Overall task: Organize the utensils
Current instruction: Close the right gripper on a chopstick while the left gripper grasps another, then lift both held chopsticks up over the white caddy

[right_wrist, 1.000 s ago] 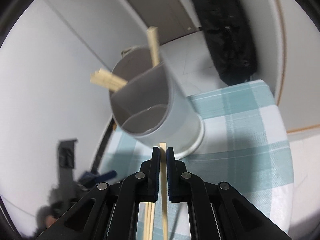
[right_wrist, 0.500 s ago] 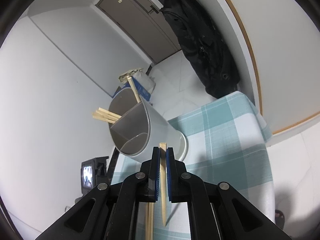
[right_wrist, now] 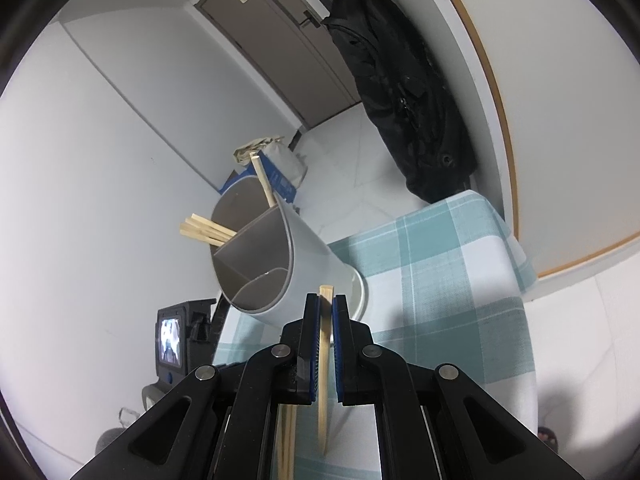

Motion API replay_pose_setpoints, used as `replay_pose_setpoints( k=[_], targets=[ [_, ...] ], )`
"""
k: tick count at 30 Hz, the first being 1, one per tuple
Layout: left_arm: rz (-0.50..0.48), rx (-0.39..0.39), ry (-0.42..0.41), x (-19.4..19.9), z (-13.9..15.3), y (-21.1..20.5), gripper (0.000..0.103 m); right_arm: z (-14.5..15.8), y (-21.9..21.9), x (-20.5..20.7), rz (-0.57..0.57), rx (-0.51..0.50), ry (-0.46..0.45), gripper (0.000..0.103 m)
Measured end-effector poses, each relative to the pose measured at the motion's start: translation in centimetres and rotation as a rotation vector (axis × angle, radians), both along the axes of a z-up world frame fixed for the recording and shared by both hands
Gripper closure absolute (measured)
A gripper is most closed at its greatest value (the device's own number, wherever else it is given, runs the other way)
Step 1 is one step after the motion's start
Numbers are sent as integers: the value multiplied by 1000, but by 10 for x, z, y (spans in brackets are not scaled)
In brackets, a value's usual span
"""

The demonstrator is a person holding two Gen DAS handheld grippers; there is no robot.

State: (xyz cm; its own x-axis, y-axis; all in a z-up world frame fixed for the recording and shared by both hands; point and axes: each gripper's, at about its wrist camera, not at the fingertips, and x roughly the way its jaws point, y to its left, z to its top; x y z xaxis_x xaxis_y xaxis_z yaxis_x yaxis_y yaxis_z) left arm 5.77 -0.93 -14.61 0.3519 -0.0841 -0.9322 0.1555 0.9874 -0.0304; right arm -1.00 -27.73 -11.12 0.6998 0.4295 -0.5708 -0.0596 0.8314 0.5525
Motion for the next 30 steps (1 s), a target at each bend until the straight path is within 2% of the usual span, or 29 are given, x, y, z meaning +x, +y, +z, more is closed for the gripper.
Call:
replay_pose_setpoints(
  k=[5,11,17,21,26,30],
  targets=[
    [24,-94,-8,-1,5,12,101,1,2,1,0,-22,-6,98],
    [54,-223,-137,-17,40,22,101,8,10,-3,11,-51,-40,98],
    [54,-325,-318,-39,78,31,101,18,27,-12,41,-116,-105,98],
    [38,-362,-392,-50,91,39,101,25,41,-18,68,-159,-154,98],
    [14,-375,-432,-56,98,48,101,30,55,-27,90,-210,-201,98],
    [-8,-386,-497,-66,110,55,101,36,64,-33,105,-236,-233,98]
  ],
)
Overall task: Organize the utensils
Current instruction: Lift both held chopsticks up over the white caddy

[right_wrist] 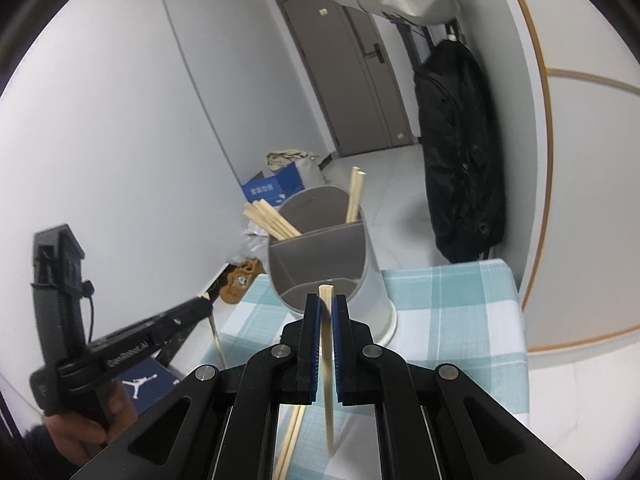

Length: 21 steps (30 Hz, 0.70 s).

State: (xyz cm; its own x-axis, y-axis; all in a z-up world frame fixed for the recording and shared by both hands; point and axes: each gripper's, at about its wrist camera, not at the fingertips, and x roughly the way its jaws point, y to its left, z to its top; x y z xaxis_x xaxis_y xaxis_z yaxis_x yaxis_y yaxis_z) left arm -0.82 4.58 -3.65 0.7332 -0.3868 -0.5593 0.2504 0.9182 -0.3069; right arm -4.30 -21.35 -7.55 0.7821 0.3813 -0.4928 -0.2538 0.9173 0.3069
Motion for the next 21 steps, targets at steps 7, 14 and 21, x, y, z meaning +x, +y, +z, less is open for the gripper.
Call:
replay_pose_setpoints(
  k=[7,14,21],
  targets=[
    [-34,32,-38,-13,11,-6,101,4,9,-9,15,-33,-29,98],
    [-37,90,-47,-21,20,-12,101,10,11,-13,12,-43,-54,98],
    [-49,86,-44,-21,27,-14,101,14,10,-10,5,-27,-54,98]
  ],
)
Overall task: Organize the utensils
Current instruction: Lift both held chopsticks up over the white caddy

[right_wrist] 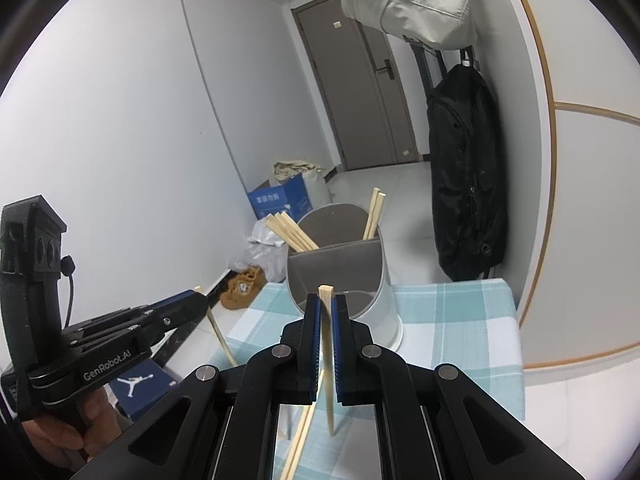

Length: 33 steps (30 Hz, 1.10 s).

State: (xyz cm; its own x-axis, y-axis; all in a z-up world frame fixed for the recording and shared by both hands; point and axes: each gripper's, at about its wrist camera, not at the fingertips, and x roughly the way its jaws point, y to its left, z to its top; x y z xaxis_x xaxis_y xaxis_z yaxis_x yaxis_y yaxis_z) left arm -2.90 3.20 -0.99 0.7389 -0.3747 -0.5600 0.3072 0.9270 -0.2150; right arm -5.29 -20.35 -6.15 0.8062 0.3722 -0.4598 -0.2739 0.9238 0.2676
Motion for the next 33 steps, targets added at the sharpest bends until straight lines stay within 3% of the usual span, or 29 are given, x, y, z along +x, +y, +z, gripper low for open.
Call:
replay_pose_setpoints(
  k=[7,11,23,33],
  targets=[
    [-17,-34,-23,5,26,-3,101,18,-7,3,-3,42,-16,98],
    [-35,-53,-32,17,44,-8,101,39,-12,7,-16,47,-52,98],
    [-25,-89,-163,53,116,-16,101,116,-19,47,-7,38,-138,98],
    [73,-159,-145,106,117,-1,101,148,-8,100,21,-8,-182,98]
  ],
)
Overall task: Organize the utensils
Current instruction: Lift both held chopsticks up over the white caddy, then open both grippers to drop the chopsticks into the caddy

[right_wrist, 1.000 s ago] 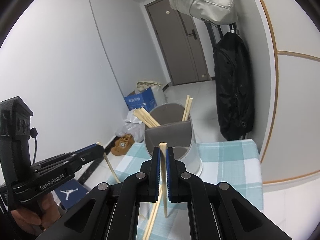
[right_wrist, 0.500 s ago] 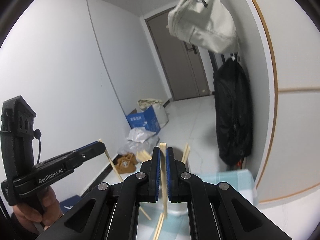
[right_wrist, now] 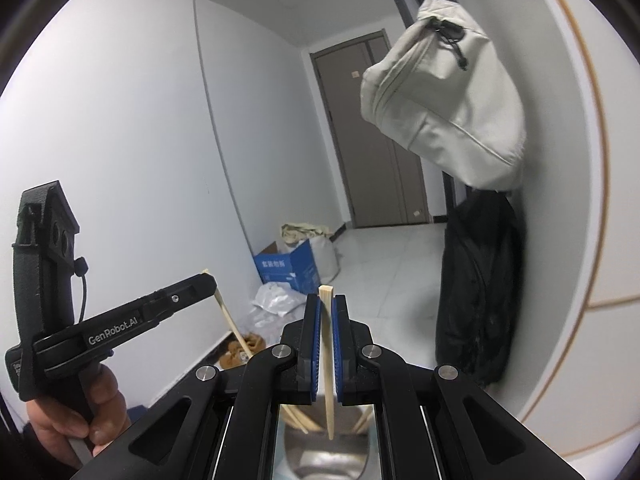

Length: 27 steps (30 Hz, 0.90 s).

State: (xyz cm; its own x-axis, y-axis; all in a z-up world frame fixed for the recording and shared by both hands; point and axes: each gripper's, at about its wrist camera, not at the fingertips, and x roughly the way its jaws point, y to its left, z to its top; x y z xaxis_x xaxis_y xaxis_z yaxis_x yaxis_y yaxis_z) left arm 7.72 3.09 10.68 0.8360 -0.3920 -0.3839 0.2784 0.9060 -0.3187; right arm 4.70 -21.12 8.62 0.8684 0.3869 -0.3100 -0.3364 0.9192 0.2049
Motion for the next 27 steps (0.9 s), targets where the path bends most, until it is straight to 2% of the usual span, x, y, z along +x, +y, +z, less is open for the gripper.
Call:
replay_pose_setpoints(
  k=[6,13,27],
  targets=[
    [22,-5,40,22,-20,1,101,-6,8,29,20,-21,13,98],
    [16,-25,84,37,-40,3,101,-29,18,50,38,-43,45,98],
    [13,16,63,37,-58,-4,101,-58,24,62,63,-107,88,98]
  ],
)
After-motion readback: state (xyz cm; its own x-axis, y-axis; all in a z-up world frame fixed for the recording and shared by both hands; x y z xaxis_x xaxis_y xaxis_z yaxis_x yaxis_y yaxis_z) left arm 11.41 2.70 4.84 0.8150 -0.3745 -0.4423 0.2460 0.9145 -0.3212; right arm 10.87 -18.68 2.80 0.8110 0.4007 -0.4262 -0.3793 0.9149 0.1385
